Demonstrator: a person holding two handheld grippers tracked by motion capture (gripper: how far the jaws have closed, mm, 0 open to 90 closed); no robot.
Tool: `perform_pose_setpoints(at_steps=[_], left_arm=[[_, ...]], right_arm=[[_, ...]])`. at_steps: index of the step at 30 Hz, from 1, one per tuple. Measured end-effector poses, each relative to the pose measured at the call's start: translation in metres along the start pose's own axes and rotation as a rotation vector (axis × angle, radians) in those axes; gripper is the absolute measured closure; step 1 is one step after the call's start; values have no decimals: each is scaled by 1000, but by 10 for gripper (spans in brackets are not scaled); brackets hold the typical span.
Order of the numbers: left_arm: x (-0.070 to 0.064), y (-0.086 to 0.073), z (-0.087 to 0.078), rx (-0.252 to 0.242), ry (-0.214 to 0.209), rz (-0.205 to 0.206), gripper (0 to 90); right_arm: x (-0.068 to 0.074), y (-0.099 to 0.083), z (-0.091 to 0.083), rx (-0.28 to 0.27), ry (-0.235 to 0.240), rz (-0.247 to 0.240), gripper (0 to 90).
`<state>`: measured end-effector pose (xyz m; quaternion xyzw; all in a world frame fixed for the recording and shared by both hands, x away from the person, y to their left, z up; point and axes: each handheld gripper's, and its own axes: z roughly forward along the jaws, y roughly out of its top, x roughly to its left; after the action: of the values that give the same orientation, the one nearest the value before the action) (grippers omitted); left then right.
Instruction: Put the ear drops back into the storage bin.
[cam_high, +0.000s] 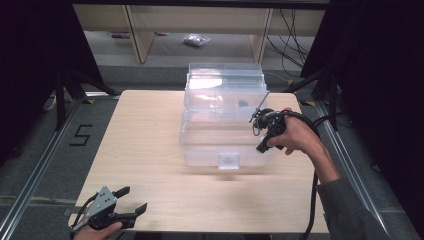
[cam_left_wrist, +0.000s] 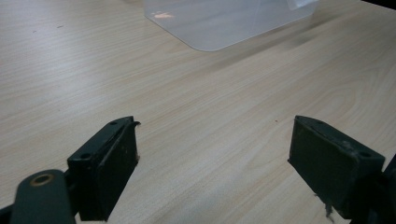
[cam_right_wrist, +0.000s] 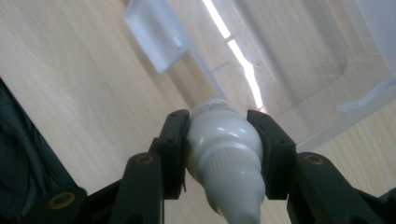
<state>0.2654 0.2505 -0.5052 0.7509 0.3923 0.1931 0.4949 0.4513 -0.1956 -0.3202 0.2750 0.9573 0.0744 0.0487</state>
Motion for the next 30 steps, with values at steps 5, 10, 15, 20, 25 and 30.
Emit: perform_pose_setpoints(at_steps=[5,10,15,20,25,30], left_arm=[[-1,0,0,1,-2,1,147],[0,0,0,1,-3,1,148],[0,0,0,1,-5,1,148],[-1,0,0,1,-6,2,148],[-1,0,0,1,-6,1,147],[-1,0,0,1,-7,1,147]], right_arm=[[-14,3,6,-1,-4,52,604],[-26,7,17,18,-2,107,604],[-38,9,28,37,-7,116,604],[-44,13,37,62,-16,142,604],[-51,15,49,68,3,152,604],[-55,19,59,110,-2,185,603]])
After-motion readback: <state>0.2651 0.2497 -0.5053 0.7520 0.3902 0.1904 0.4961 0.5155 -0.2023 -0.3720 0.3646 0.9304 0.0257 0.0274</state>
